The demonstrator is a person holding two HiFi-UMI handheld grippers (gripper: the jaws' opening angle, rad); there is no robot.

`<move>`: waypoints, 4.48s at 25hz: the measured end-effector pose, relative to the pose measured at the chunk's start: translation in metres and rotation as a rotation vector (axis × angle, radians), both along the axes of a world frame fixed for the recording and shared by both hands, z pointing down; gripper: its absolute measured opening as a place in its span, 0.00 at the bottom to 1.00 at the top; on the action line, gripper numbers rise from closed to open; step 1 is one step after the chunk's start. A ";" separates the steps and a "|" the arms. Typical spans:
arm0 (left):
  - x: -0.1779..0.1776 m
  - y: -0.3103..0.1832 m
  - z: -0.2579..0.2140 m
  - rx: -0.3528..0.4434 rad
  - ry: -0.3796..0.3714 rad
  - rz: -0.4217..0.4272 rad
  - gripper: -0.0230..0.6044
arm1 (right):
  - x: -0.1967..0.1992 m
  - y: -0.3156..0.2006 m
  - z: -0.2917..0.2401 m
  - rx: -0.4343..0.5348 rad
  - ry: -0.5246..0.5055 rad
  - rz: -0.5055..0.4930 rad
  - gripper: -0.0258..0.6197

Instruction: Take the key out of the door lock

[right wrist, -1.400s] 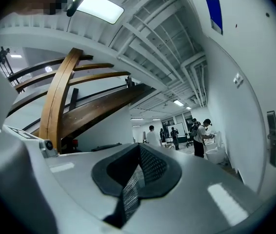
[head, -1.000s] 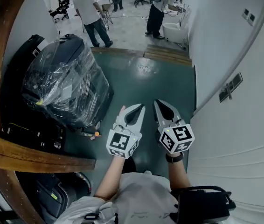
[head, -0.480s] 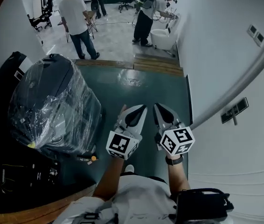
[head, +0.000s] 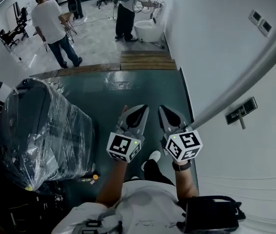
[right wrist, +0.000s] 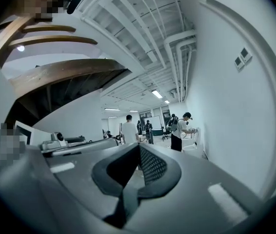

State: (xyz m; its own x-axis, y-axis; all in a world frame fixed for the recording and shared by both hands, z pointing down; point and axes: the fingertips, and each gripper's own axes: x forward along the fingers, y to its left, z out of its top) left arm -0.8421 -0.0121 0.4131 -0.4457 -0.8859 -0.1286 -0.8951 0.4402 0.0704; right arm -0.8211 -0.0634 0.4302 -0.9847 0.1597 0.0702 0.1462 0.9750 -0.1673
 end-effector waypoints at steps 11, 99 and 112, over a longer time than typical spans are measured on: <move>-0.087 -0.129 -0.029 -0.019 -0.044 0.051 0.04 | -0.101 -0.151 -0.048 -0.046 -0.139 0.095 0.05; 0.143 -0.638 0.081 -0.128 0.013 1.283 0.23 | 0.202 -0.519 0.263 -1.181 -0.868 1.230 0.08; 0.141 -0.640 0.087 -0.151 0.021 1.244 0.22 | 0.189 -0.424 0.296 -1.309 -0.795 1.288 0.08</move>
State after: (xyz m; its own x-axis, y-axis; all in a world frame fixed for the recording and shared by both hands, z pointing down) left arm -0.7007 -0.6526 0.4999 0.7018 -0.7123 0.0074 -0.7084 -0.6969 0.1118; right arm -0.6325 -0.4879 0.7262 -0.2880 -0.9533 0.0912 -0.0237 -0.0881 -0.9958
